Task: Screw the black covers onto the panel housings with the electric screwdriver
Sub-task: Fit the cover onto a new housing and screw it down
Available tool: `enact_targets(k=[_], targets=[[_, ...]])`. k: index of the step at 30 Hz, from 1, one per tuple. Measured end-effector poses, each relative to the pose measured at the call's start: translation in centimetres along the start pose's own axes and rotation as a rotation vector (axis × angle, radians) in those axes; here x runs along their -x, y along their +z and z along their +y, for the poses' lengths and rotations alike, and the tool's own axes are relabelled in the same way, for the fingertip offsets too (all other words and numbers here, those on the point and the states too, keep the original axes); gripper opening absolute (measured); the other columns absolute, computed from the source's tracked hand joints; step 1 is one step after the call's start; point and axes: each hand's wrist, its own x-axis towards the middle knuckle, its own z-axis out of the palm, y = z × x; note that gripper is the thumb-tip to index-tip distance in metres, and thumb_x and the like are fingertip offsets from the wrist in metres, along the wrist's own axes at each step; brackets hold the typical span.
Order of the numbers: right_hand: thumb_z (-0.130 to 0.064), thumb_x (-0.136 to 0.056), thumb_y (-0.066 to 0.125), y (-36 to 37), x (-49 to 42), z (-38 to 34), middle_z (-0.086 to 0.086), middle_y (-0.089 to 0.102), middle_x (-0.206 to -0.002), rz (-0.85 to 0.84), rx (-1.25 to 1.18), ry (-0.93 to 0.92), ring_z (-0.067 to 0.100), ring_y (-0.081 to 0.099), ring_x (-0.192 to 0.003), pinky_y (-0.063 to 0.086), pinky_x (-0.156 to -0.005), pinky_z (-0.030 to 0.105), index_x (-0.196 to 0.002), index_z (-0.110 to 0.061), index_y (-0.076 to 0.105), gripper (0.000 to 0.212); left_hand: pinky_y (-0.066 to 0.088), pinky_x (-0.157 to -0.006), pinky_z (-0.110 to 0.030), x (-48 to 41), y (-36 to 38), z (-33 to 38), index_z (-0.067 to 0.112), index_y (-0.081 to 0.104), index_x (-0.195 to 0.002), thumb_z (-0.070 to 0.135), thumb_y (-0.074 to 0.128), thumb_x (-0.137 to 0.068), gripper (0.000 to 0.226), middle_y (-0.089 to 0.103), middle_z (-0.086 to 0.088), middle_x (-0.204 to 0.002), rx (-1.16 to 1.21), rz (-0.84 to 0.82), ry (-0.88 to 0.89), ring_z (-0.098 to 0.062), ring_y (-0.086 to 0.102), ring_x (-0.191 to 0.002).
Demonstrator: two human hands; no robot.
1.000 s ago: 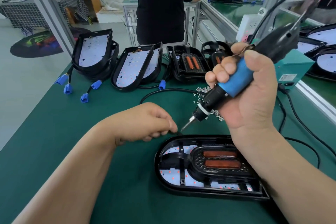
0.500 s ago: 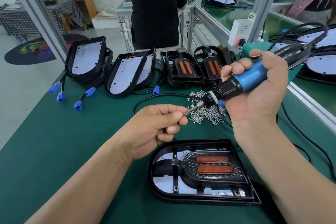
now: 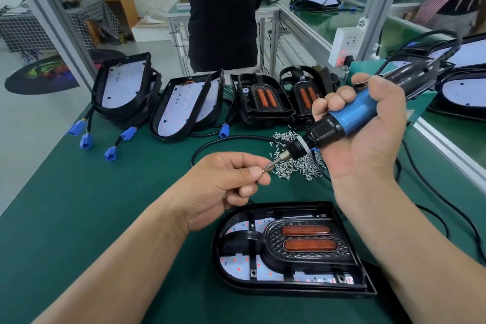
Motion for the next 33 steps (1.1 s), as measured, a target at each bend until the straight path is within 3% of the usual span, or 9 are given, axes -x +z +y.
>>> enact_targets(k=[5, 9, 18, 26, 33], targets=[[-0.022, -0.1, 0.064, 0.1, -0.2, 0.3, 0.002, 0.054, -0.075, 0.039, 0.083, 0.024, 0.017, 0.054, -0.063, 0.054, -0.074, 0.036, -0.094, -0.014, 0.06, 0.011, 0.036, -0.048, -0.014, -0.1, -0.2, -0.2, 0.001, 0.074, -0.111, 0.001, 0.068, -0.095, 0.017, 0.074, -0.016, -0.091, -0.116, 0.069, 0.045, -0.009, 0.049, -0.059], [-0.031, -0.103, 0.068, -0.1, -0.2, 0.9, 0.001, 0.056, -0.077, 0.115, 0.13, 0.019, 0.015, 0.057, -0.064, 0.057, -0.073, 0.035, -0.107, -0.012, 0.053, 0.025, 0.038, -0.048, -0.014, -0.1, -0.6, -0.3, 0.007, 0.077, -0.107, -0.001, 0.071, -0.095, 0.015, 0.075, -0.019, -0.092, -0.152, 0.104, 0.089, -0.01, 0.05, -0.058], [-0.042, -0.1, 0.072, -0.4, -0.2, 1.1, 0.002, 0.057, -0.077, 0.185, 0.088, 0.028, 0.016, 0.058, -0.064, 0.058, -0.073, 0.036, -0.103, -0.013, 0.054, 0.034, 0.038, -0.05, -0.015, -0.3, -0.7, -0.4, 0.014, 0.081, -0.105, 0.017, 0.074, -0.088, 0.019, 0.076, -0.013, -0.093, -0.188, 0.088, 0.091, -0.01, 0.05, -0.062], [-0.04, -0.099, 0.074, -0.4, -0.2, 0.6, 0.002, 0.057, -0.077, 0.168, 0.014, 0.043, 0.017, 0.057, -0.064, 0.056, -0.075, 0.037, -0.101, -0.013, 0.055, 0.033, 0.034, -0.048, -0.014, 0.2, -1.2, 0.7, -0.001, 0.073, -0.118, 0.015, 0.059, -0.107, 0.024, 0.067, -0.008, -0.086, -0.156, 0.074, 0.012, -0.007, 0.045, -0.061], [-0.039, -0.1, 0.072, -0.2, 0.2, 0.8, 0.002, 0.056, -0.078, 0.143, 0.007, 0.05, 0.016, 0.057, -0.064, 0.056, -0.075, 0.036, -0.104, -0.014, 0.055, 0.031, 0.031, -0.047, -0.014, 0.4, -1.2, 0.9, 0.001, 0.075, -0.111, 0.012, 0.063, -0.101, 0.019, 0.064, -0.008, -0.084, -0.079, 0.015, -0.066, -0.006, 0.043, -0.059]])
